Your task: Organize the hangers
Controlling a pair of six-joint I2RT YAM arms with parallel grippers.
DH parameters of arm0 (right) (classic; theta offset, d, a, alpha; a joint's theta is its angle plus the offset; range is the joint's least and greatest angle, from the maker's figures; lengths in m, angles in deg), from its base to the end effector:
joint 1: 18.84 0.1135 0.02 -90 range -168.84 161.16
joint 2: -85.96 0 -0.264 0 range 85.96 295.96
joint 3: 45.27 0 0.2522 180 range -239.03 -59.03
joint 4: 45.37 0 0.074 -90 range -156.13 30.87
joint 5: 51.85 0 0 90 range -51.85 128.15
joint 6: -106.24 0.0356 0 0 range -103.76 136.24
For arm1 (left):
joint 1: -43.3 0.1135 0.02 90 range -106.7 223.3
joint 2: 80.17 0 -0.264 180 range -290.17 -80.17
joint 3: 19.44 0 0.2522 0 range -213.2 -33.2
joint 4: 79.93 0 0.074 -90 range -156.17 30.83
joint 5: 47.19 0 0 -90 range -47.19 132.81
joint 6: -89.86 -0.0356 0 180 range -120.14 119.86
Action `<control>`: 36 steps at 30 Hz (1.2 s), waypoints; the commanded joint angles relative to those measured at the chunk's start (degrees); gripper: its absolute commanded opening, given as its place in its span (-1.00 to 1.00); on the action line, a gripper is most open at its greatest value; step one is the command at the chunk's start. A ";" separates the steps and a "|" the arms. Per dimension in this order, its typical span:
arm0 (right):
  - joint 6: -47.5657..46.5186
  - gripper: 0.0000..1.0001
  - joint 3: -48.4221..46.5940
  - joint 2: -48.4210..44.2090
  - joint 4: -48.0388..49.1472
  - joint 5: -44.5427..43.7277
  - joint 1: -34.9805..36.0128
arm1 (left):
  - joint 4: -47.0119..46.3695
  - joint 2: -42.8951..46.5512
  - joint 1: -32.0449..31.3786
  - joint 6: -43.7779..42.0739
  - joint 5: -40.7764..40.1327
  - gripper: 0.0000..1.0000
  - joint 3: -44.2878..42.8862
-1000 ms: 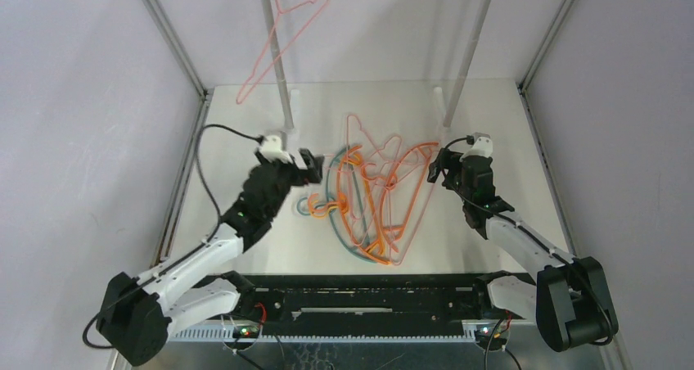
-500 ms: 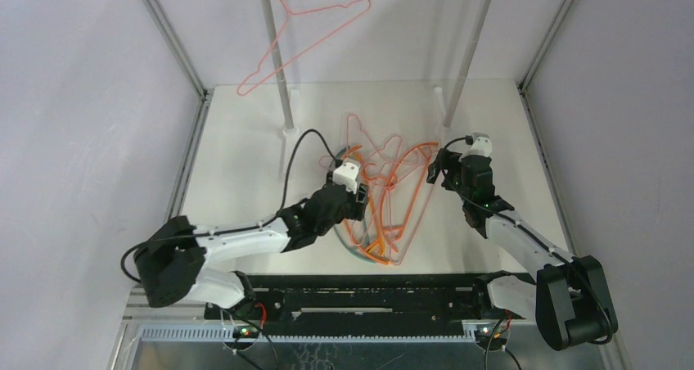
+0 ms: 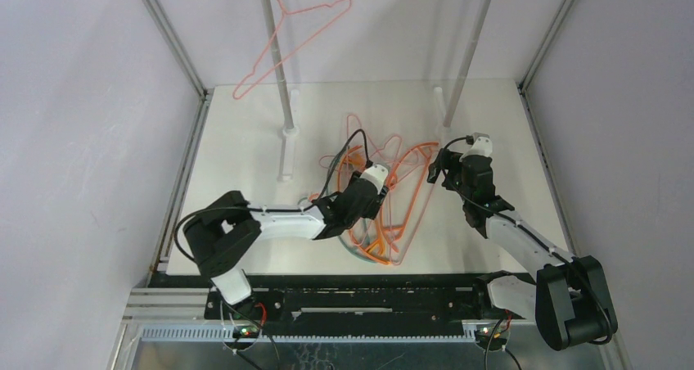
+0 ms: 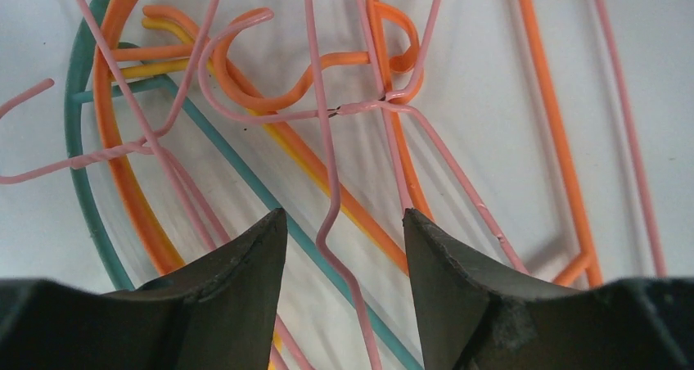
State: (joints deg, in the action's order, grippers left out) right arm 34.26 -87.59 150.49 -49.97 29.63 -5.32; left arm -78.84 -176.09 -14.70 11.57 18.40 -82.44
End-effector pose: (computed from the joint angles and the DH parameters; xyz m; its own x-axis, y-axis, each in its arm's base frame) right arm 0.2321 0.0504 0.2073 -0.4488 0.2067 -0.8694 0.0381 0.9764 0.2126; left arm 0.1964 -0.2866 0.1795 -0.4101 0.3076 -0.8586 0.5183 0.8532 0.0581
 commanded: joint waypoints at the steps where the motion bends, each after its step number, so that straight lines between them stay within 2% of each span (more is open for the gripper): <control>1: 0.72 1.00 -2.47 -0.73 1.38 -0.19 -0.67 | -0.87 -3.14 0.04 -2.81 -3.13 0.21 -4.15; 10: 0.94 1.00 -2.47 -0.95 1.08 0.02 -1.01 | -1.38 -6.68 2.49 -3.55 -3.19 0.23 -5.31; 17: 0.92 1.00 -2.47 -0.64 1.20 -0.04 -1.19 | -1.49 -6.99 3.24 -4.46 -3.11 0.06 -4.94; 20: 0.87 1.00 -2.51 -0.49 1.20 -0.03 -1.21 | -1.31 -7.67 3.37 -4.60 -3.03 -0.22 -5.21; 24: 0.88 1.00 -2.48 -0.55 1.13 -0.30 -1.21 | -1.39 -7.75 3.59 -4.59 -2.54 -0.97 -4.98; 28: 0.90 1.00 -2.47 -0.46 1.33 -0.36 -1.21 | 0.21 -5.14 3.77 -4.90 -1.23 -1.00 -4.89; 36: 1.49 1.00 -2.47 -0.66 1.16 -1.69 -1.21 | 10.64 10.59 4.73 -0.14 6.49 -1.00 -8.52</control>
State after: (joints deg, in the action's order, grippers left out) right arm 34.44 -87.59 150.49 -50.12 29.61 -6.02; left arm -70.51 -174.85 -11.05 8.11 20.54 -85.65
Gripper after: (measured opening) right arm 1.000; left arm 0.133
